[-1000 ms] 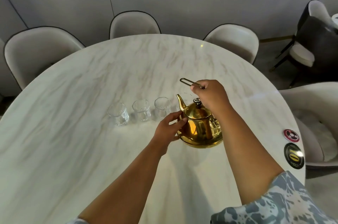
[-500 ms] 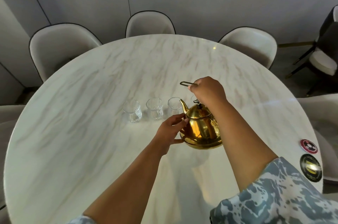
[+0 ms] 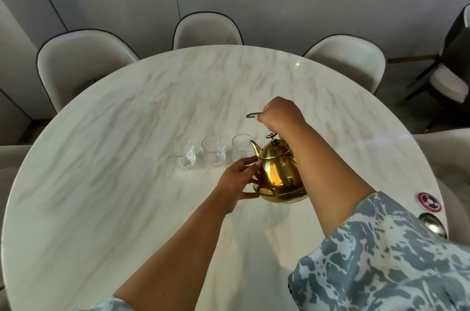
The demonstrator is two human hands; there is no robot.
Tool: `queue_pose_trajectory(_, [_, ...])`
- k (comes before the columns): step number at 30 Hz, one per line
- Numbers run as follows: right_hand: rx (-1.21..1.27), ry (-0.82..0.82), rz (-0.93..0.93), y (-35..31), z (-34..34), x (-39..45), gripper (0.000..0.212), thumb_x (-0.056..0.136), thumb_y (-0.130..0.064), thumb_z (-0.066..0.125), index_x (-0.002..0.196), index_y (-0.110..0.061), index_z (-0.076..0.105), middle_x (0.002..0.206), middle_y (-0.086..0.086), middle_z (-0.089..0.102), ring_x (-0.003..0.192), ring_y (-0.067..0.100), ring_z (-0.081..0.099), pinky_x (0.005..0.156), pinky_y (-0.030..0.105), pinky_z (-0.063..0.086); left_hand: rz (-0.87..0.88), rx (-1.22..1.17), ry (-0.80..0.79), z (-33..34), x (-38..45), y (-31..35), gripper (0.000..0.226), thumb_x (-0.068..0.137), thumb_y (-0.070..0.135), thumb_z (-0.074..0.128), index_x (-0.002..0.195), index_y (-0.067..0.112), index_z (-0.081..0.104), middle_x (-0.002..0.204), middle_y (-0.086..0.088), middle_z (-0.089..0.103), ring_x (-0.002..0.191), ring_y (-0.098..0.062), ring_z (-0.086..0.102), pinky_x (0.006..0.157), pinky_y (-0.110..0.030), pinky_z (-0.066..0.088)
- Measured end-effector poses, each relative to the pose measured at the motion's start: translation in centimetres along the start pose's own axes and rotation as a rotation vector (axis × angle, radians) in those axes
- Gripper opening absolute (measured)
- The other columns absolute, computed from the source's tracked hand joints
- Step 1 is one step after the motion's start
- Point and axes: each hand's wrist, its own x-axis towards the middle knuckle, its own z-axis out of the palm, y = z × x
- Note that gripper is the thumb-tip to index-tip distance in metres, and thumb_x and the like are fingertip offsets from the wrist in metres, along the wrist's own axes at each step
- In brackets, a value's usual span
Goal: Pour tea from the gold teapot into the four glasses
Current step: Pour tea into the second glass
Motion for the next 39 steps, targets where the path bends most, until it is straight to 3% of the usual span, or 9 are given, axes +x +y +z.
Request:
queue_pose_trajectory(5, [-0.026, -0.014, 0.008, -0.44, -0.03, -0.01, 0.018, 0.092, -0.019, 0.059, 0.078, -0.008, 0.058, 0.059, 0.003, 0.05, 0.047, 0.017, 0.046, 0.043, 0.021, 0.029, -0.004, -0.001, -0.009, -0.13, 0.0, -0.13, 0.044, 0.091, 0.034, 0.065, 0.132, 0.02, 0.057, 0.112, -0.002, 0.065, 0.102, -0.02, 0.065, 0.074, -0.042, 0.061])
queue_pose_trajectory(10, [-0.035, -0.013, 0.014, -0.41, 0.12, 0.08, 0.025, 0.092, -0.017, 0.058, 0.069, -0.008, 0.053, 0.059, 0.003, 0.049, 0.047, 0.018, 0.044, 0.043, 0.022, 0.03, -0.011, 0.012, -0.003, -0.1, 0.09, -0.01, 0.043, 0.091, 0.034, 0.065, 0.132, 0.021, 0.058, 0.111, 0.0, 0.065, 0.099, -0.018, 0.065, 0.071, -0.04, 0.062])
queue_pose_trajectory(14, [-0.039, -0.01, 0.024, -0.5, 0.05, 0.19, 0.034, 0.093, -0.017, 0.058, 0.061, -0.011, 0.048, 0.06, 0.003, 0.048, 0.048, 0.017, 0.043, 0.044, 0.022, 0.029, -0.012, 0.01, -0.006, -0.09, 0.1, 0.04, 0.043, 0.091, 0.033, 0.066, 0.131, 0.021, 0.058, 0.113, -0.003, 0.066, 0.105, -0.024, 0.065, 0.076, -0.044, 0.061])
queue_pose_trajectory(22, [-0.028, -0.018, 0.024, -0.76, -0.19, 0.05, 0.034, 0.091, -0.014, 0.058, 0.06, -0.01, 0.045, 0.059, 0.004, 0.047, 0.048, 0.018, 0.043, 0.044, 0.022, 0.033, -0.009, 0.015, -0.016, -0.15, -0.08, 0.31, 0.04, 0.091, 0.034, 0.066, 0.129, 0.023, 0.059, 0.113, -0.001, 0.064, 0.097, -0.019, 0.066, 0.064, -0.037, 0.061])
queue_pose_trajectory(35, [-0.041, -0.024, 0.03, -0.95, -0.6, -0.27, 0.034, 0.092, -0.015, 0.058, 0.061, -0.009, 0.045, 0.061, 0.006, 0.048, 0.05, 0.019, 0.044, 0.045, 0.023, 0.034, -0.011, 0.016, -0.02, -0.04, -0.23, 0.39, 0.042, 0.091, 0.035, 0.066, 0.13, 0.021, 0.059, 0.12, -0.006, 0.064, 0.105, -0.025, 0.065, 0.076, -0.046, 0.062])
queue_pose_trajectory(39, [-0.043, -0.031, 0.039, -1.07, -0.74, -0.31, 0.034, 0.092, -0.014, 0.057, 0.061, -0.009, 0.045, 0.06, 0.006, 0.048, 0.05, 0.019, 0.044, 0.045, 0.023, 0.034, -0.013, 0.013, -0.023, 0.05, -0.37, 0.39, 0.042, 0.091, 0.035, 0.066, 0.13, 0.021, 0.059, 0.118, -0.006, 0.064, 0.103, -0.023, 0.066, 0.073, -0.044, 0.062])
